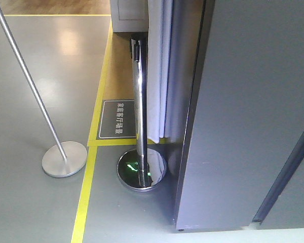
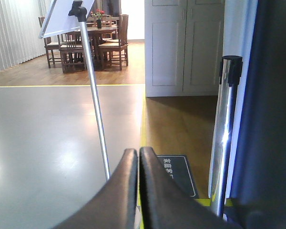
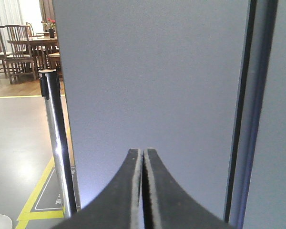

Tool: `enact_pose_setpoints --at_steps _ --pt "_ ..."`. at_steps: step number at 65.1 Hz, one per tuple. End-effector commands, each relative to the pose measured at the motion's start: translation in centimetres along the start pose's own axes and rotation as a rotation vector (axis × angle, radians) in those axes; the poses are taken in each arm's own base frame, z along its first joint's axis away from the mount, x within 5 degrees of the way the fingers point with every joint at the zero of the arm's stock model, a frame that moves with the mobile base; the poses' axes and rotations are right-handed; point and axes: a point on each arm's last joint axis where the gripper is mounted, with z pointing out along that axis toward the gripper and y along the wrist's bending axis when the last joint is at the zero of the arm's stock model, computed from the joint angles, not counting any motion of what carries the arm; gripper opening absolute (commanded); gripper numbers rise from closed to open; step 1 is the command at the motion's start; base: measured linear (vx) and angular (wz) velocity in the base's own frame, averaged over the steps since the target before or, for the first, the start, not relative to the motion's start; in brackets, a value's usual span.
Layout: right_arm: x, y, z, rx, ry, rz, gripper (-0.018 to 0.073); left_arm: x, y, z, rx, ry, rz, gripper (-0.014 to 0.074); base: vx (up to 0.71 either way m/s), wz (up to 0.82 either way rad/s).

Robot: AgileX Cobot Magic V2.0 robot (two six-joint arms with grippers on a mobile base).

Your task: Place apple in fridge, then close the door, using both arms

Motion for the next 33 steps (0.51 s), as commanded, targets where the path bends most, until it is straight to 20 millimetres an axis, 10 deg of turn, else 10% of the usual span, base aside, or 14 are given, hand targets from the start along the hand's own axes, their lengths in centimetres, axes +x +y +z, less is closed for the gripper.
enact_pose_setpoints --at_steps 1,33 --pt "-0.64 0.03 -0.07 -0.003 -0.081 -0.008 -0.0003 -1.32 -0.34 -0.2 0.037 -0.093 -0.006 -0.0006 0.0 0.0" --pt "-0.64 0.03 -0.07 -0.003 -0.081 -0.008 -0.0003 -1.32 -0.34 -0.2 0.037 -0.093 -0.006 -0.0006 0.0 0.0"
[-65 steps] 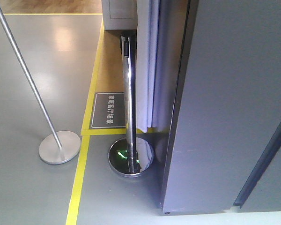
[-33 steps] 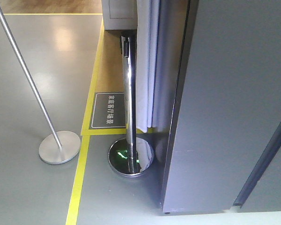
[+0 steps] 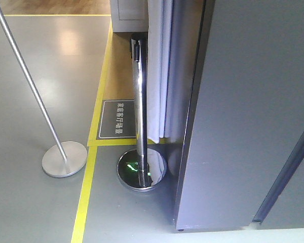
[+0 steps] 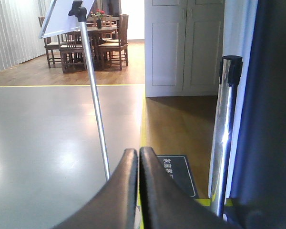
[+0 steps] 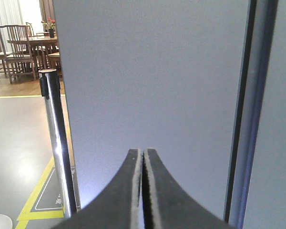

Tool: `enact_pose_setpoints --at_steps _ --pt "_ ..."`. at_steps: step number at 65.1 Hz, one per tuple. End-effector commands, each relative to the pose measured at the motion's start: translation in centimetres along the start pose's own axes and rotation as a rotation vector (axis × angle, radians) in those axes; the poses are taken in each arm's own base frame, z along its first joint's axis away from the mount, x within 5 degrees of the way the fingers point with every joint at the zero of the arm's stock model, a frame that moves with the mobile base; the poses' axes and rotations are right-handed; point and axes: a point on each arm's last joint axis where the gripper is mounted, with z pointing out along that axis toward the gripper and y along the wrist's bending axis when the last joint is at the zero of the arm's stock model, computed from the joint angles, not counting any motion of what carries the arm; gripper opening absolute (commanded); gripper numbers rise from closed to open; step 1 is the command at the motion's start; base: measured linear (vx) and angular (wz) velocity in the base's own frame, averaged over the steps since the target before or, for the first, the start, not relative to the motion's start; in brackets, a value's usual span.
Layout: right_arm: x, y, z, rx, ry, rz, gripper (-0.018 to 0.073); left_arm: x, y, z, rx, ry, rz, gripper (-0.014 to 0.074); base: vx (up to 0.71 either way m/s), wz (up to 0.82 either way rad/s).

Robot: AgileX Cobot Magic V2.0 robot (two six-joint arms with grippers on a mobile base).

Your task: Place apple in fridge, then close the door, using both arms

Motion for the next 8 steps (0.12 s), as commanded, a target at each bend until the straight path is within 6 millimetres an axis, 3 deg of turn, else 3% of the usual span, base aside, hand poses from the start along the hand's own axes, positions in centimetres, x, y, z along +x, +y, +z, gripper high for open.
enact_pose_setpoints --at_steps 1,8 --pt "-0.65 0.03 -0.07 -0.003 -0.082 -0.008 -0.0003 -1.32 -0.34 -0.2 0.037 -0.093 -0.006 -0.0006 0.0 0.0" --pt "-0.65 0.03 -0.07 -0.003 -0.082 -0.008 -0.0003 -1.32 -0.34 -0.2 0.037 -0.093 -0.006 -0.0006 0.0 0.0"
